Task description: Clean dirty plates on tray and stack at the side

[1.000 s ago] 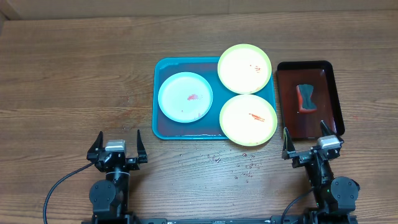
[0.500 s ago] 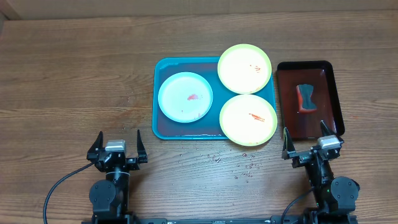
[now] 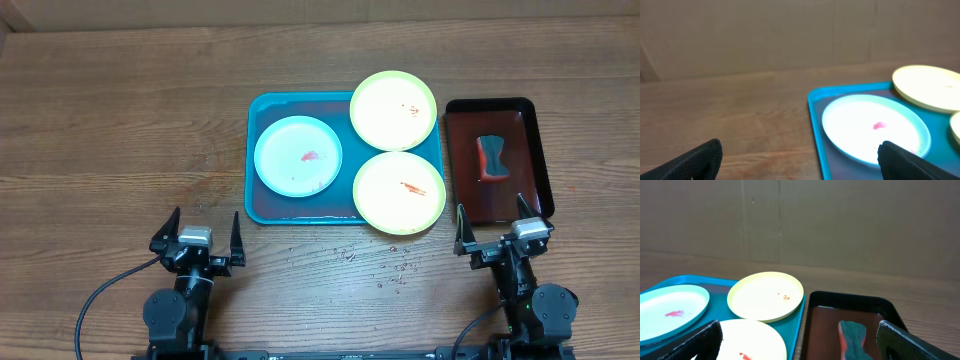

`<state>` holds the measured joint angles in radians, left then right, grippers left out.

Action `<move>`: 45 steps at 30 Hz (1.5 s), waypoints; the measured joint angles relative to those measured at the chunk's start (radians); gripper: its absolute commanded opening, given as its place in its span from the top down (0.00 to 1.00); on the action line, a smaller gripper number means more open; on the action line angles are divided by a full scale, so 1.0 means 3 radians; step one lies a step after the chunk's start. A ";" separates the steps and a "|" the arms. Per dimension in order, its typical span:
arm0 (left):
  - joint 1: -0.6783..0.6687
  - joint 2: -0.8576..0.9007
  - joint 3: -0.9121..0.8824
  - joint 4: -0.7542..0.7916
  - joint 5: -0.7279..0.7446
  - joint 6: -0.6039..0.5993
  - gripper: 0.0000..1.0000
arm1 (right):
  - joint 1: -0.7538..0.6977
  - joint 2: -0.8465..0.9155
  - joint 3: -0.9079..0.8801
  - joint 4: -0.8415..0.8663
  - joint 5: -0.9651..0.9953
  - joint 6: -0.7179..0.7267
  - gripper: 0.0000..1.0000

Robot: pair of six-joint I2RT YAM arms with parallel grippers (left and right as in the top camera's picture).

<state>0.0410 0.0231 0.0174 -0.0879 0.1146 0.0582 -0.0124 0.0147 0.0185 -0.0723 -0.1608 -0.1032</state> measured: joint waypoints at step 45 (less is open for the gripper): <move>-0.0277 0.6190 0.4360 -0.1895 0.0701 -0.0605 0.39 | -0.0305 0.5309 0.4664 -0.3104 -0.0191 0.0509 0.25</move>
<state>-0.0422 1.8801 1.3254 -0.6563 0.3248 -0.1234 -0.1040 1.6073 1.4178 -1.0035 -0.2180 0.0494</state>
